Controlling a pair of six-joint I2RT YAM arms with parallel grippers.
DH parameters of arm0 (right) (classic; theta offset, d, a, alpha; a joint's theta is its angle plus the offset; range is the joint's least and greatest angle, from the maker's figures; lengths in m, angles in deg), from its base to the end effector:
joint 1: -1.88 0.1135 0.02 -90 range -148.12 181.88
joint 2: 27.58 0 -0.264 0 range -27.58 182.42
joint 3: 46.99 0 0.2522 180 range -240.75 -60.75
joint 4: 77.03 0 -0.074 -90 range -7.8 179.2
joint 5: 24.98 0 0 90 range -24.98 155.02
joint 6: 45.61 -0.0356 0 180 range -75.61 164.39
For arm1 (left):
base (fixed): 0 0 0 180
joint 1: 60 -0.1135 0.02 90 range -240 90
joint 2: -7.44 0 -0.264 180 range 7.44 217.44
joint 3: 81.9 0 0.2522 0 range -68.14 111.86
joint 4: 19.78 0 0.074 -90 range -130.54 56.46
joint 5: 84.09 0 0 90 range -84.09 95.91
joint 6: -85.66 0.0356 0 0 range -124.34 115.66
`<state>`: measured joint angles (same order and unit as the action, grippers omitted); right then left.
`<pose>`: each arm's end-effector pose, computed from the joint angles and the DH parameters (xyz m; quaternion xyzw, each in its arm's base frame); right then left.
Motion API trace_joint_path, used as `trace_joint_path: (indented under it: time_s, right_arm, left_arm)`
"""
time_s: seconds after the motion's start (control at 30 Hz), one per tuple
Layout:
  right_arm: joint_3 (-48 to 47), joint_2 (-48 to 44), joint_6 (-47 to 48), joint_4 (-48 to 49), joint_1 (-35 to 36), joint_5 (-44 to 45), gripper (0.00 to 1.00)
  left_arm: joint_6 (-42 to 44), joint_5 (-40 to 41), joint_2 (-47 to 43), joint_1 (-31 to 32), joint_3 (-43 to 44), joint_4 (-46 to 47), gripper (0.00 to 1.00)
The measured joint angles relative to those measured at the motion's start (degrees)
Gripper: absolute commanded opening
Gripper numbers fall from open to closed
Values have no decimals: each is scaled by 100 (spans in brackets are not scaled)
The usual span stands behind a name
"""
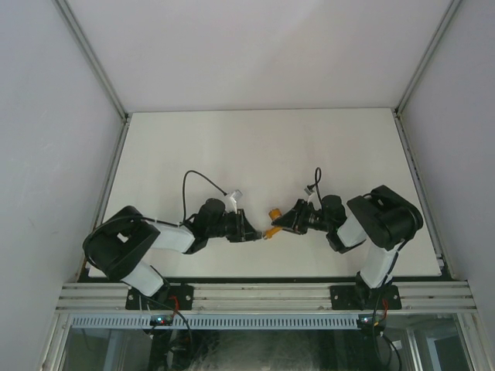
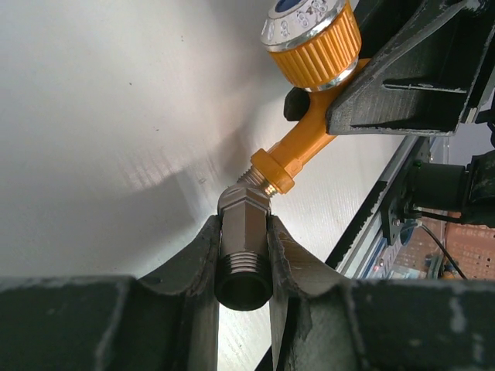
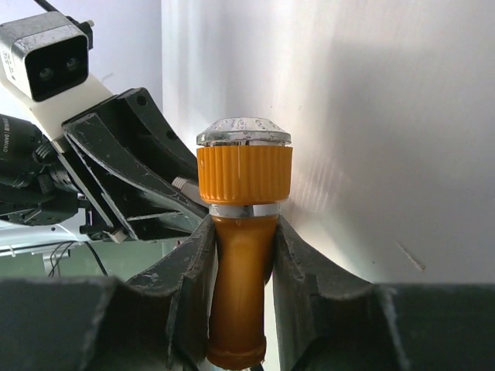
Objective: Install the water faucets
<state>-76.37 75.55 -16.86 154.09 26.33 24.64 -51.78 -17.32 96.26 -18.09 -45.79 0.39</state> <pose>0.2125 0.1219 0.0896 0.0649 0.8015 0.5646 0.1863 0.1821 -0.1823 0.1194 0.0552 0.8626 -0.4566 0.2107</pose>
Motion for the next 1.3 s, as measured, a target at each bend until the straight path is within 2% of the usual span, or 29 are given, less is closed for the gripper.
trace_joint_path:
  time_s: [0.07, 0.13, 0.27, 0.53, 0.63, 0.77, 0.87, 1.0, 1.17, 1.3]
  right_arm:
    - [11, -15, 48, -66, 0, 35, 10]
    - [92, -116, 98, -107, 9, 114, 0]
    - [463, -741, 407, -219, 118, 439, 0]
    - [789, -2544, 1491, -610, 575, 1237, 0]
    - [820, -3311, 2124, -1272, 892, 1845, 0]
    - [678, -4146, 2975, -2481, 1700, 3047, 0]
    - [575, -4312, 3403, -3101, 2323, 4011, 0]
    - [575, -4070, 3711, -3550, 2927, 5073, 0]
    - [479, -3838, 3764, -3453, 3357, 5794, 0]
    - [448, -3886, 3661, -3615, 3442, 5939, 1]
  left_arm:
    - [0, 37, -13, 0, 0, -55, 0]
    - [2, 59, -74, 0, 0, -118, 0]
    - [2, 81, -354, 0, 0, -184, 0]
    - [0, 236, -1526, 0, -55, -181, 0]
    - [0, 363, -2013, 0, -190, -232, 1]
    - [0, 577, -2538, 0, -326, -463, 0]
    - [-2, 765, -2747, 0, -424, -601, 0]
    - [-2, 872, -2798, 0, -472, -798, 0]
    - [-2, 960, -2889, 0, -479, -949, 0]
    - [-2, 1021, -3132, 0, -481, -1084, 1]
